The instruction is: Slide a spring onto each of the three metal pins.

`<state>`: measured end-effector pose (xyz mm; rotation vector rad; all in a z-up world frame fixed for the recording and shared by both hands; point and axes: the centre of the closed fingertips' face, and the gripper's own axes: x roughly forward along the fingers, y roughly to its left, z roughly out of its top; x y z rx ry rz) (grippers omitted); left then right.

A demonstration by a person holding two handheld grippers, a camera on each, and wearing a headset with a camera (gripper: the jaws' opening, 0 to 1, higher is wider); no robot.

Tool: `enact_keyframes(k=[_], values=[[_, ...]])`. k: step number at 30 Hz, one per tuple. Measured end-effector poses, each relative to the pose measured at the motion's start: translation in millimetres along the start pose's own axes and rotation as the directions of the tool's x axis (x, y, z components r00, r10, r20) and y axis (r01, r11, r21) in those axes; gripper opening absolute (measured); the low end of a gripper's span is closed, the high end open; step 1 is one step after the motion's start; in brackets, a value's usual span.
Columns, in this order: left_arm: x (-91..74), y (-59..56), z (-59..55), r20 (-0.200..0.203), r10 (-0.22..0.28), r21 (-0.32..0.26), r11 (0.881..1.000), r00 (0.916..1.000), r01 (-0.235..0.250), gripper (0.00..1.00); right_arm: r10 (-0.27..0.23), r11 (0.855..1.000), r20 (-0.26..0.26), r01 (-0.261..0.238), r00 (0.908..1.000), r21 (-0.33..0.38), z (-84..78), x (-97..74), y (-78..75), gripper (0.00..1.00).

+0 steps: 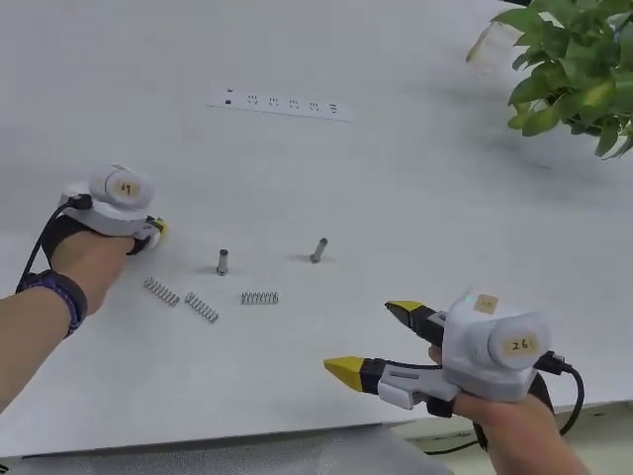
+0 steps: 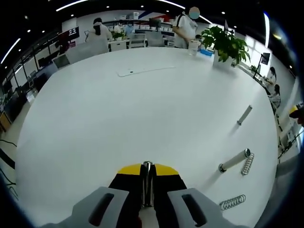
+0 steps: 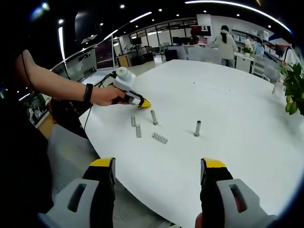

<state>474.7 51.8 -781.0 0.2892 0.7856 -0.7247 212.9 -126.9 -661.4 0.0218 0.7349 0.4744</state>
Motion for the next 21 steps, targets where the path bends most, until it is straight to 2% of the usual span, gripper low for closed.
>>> enact_keyframes(k=[3,11,14,21], values=[[-2.2,-0.7,-0.7,-0.005,-0.008,-0.001,1.000,1.0000,0.008,0.00,0.000,1.000,0.007,0.000,1.0000,0.004,0.6,-0.5,0.5,0.72],[-15.1,5.8,10.0,0.031,0.001,-0.028,1.000,0.9995,0.000,0.00,0.001,1.000,0.012,-0.001,0.9999,0.003,0.6,0.7,0.6,0.73],[-21.7,11.0,13.3,0.051,0.015,-0.073,0.997,0.9986,-0.012,0.00,-0.002,1.000,0.016,0.001,0.9999,0.004,1.0,1.5,0.1,0.74],[-33.2,13.5,16.5,0.071,0.024,-0.074,0.997,0.9972,-0.019,0.00,0.009,1.000,0.022,-0.009,0.9997,-0.004,3.6,3.0,4.5,0.77]])
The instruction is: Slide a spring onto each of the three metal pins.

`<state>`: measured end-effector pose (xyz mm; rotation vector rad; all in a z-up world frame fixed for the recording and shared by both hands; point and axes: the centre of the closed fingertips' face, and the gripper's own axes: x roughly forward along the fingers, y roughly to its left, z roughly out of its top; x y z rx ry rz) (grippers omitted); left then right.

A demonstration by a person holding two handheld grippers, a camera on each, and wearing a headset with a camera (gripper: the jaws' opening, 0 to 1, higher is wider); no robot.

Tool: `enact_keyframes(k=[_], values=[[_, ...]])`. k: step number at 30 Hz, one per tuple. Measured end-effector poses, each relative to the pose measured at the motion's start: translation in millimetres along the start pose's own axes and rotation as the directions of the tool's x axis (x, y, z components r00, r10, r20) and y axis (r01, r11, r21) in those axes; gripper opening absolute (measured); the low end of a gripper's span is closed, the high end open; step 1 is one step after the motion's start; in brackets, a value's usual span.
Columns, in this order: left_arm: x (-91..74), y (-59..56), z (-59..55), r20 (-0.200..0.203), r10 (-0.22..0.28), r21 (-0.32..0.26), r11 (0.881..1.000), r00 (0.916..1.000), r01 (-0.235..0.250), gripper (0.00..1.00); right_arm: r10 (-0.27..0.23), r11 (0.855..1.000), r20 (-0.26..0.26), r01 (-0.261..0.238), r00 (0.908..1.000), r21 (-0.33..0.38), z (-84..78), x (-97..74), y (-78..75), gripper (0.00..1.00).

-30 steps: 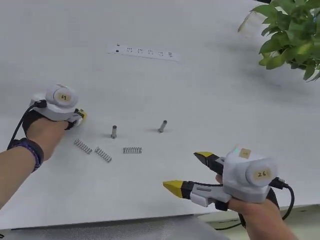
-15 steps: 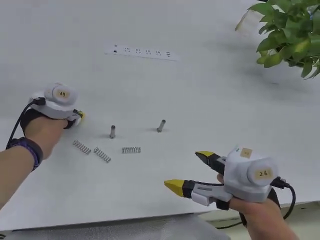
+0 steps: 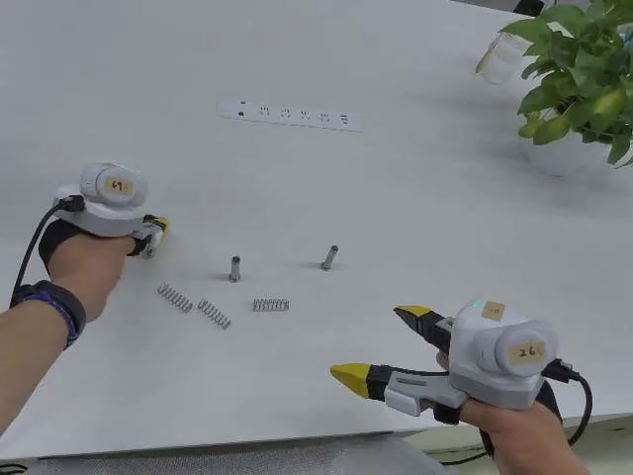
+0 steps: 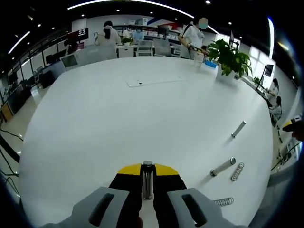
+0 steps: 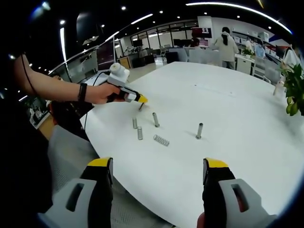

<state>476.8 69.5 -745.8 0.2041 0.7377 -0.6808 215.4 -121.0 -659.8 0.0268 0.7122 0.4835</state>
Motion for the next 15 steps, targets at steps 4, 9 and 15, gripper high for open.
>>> enact_keyframes(k=[4,9,15], values=[[-7.1,0.2,1.8,0.009,-0.001,-0.004,1.000,1.0000,0.001,0.00,0.012,1.000,-0.005,-0.012,0.9999,0.000,-1.3,1.2,3.9,0.80],[-12.7,1.0,0.0,0.007,0.001,0.005,1.000,1.0000,-0.001,0.00,0.019,1.000,-0.004,-0.019,0.9998,0.002,-3.2,1.6,7.9,0.81],[-17.3,-0.2,-2.5,-0.001,0.002,0.018,1.000,1.0000,-0.002,0.00,0.018,1.000,0.006,-0.018,0.9998,0.008,-3.6,0.7,9.5,0.81]])
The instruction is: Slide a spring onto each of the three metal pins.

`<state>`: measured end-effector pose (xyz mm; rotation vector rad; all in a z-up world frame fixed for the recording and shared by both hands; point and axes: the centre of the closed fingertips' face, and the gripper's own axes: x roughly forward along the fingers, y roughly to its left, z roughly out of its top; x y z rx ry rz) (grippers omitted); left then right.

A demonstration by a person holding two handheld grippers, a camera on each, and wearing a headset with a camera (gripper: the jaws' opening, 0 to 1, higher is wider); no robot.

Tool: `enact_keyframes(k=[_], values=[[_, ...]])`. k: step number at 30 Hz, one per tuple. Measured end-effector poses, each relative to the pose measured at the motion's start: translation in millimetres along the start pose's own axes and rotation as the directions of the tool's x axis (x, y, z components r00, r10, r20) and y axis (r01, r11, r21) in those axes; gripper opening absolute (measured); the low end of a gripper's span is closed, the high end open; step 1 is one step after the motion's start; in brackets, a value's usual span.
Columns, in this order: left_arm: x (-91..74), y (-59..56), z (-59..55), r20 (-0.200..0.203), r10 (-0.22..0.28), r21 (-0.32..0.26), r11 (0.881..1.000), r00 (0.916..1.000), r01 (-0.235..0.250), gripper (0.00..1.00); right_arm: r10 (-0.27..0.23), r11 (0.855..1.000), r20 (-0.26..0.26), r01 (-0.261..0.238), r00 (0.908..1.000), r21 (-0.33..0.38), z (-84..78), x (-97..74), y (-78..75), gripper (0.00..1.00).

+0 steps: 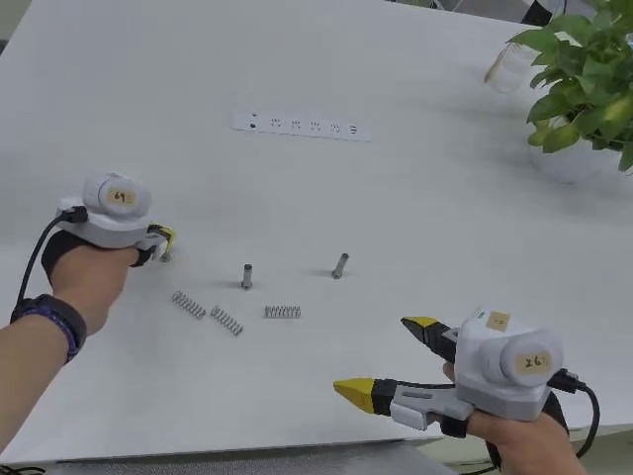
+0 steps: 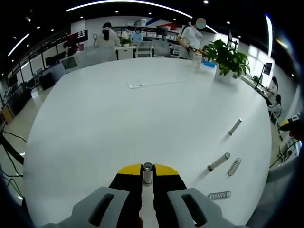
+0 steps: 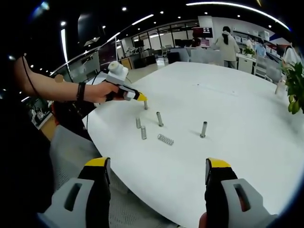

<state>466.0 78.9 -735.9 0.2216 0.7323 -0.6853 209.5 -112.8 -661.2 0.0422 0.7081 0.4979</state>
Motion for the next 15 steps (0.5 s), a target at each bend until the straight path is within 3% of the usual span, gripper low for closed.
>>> enact_keyframes(k=[15], values=[[-7.3,1.3,-9.4,-0.023,0.004,0.035,0.999,0.9997,-0.003,0.00,-0.011,1.000,0.012,0.011,0.9999,0.010,-4.9,-4.8,-1.7,0.82]])
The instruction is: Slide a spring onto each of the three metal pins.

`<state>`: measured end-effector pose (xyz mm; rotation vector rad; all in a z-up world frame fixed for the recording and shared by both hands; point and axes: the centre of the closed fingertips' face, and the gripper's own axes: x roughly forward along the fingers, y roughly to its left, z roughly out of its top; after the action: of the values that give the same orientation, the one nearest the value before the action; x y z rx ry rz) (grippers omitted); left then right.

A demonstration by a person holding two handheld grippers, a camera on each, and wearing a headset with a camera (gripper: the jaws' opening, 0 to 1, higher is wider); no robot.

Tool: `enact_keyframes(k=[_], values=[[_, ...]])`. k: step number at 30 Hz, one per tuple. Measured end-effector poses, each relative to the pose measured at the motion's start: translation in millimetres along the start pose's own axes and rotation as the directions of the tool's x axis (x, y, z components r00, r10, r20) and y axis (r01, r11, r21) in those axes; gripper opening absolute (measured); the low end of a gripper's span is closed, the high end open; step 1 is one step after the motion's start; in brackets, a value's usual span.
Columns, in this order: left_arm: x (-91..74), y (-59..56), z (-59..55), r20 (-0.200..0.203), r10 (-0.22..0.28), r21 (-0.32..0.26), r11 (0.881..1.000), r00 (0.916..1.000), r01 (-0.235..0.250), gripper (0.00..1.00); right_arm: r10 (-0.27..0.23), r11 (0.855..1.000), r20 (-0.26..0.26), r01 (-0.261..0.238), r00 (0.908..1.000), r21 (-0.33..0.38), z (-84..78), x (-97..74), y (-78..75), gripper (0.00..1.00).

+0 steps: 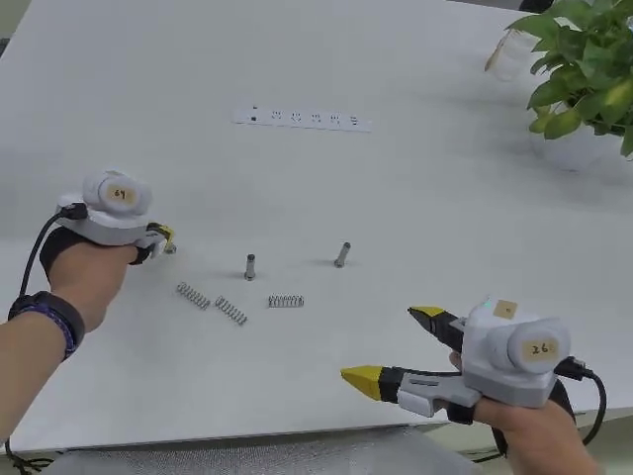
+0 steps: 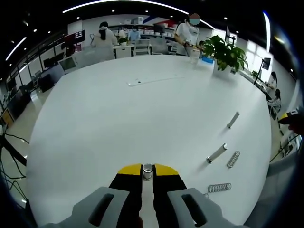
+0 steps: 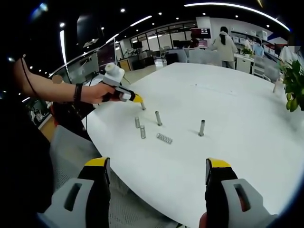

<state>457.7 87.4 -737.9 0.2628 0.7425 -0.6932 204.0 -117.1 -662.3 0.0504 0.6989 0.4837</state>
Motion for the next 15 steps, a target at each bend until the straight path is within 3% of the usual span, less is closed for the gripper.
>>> enact_keyframes(k=[15], values=[[-15.2,-2.4,-10.8,-0.001,0.005,-0.006,1.000,1.0000,-0.005,0.00,0.009,1.000,0.008,-0.009,0.9999,-0.004,-1.0,0.0,3.0,0.81]])
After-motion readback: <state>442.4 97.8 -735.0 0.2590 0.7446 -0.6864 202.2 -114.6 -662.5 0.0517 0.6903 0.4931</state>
